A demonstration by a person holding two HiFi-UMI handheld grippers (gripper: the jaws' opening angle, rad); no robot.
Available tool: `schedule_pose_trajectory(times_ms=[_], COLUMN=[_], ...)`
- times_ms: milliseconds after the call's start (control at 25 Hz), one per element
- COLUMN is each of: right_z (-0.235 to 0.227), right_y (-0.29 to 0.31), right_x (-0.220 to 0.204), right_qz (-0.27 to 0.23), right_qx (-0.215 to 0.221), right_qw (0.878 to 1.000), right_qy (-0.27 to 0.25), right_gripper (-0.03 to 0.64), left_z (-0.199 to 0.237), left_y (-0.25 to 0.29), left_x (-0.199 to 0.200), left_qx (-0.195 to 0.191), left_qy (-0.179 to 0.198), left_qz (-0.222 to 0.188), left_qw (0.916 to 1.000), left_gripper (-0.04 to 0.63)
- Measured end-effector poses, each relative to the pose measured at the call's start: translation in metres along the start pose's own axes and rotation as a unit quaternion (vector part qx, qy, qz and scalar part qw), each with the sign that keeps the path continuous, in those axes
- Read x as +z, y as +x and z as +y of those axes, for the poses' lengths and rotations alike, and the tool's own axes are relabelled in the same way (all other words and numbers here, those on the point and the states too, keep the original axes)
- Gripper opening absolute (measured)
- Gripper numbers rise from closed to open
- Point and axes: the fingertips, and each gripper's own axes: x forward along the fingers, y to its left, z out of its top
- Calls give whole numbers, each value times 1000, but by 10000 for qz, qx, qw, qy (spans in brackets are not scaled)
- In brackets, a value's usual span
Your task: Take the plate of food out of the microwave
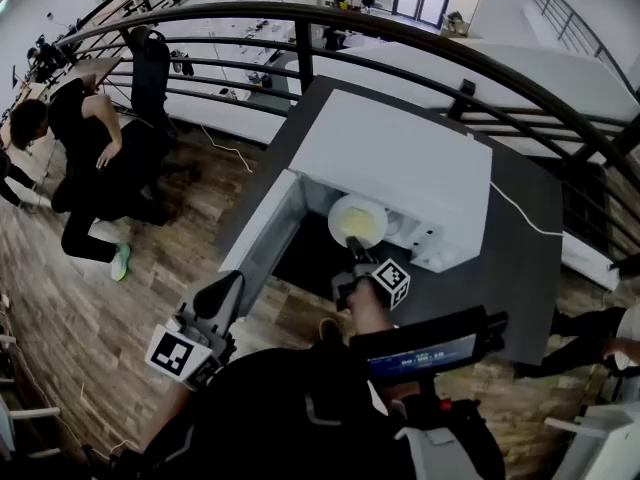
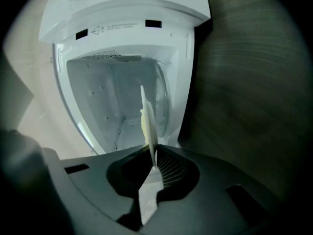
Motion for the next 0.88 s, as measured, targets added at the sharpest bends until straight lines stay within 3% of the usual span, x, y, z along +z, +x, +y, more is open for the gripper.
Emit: schedule_pose_trajectory(times_ms=[880], right_z=[49], right_y=[-89], right_x=[-88], right_qz=[348], right_qx=[405], right_qw=[9986], right_qy=[-49], right_gripper=[23], left_z=[-15], left_y=[-53], left_x=[-17], left_qx=[-543], left_qy=[-178], left_qz=[-199], left_qw=[9982], left_gripper=[5])
